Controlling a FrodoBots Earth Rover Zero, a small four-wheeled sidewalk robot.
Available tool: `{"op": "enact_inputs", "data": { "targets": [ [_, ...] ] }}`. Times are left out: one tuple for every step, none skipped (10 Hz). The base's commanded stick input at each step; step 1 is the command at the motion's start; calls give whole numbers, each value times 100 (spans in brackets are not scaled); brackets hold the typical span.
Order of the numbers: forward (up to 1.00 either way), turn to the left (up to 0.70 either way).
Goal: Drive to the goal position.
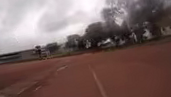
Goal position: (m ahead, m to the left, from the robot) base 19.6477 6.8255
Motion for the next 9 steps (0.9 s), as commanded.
{"op": "enact_inputs", "data": {
  "targets": [
    [70,12],
    [70,12],
    [70,11],
    [70,14],
    [70,14],
    [70,13],
    [70,8],
    [70,7],
    [70,7]
  ]
}}
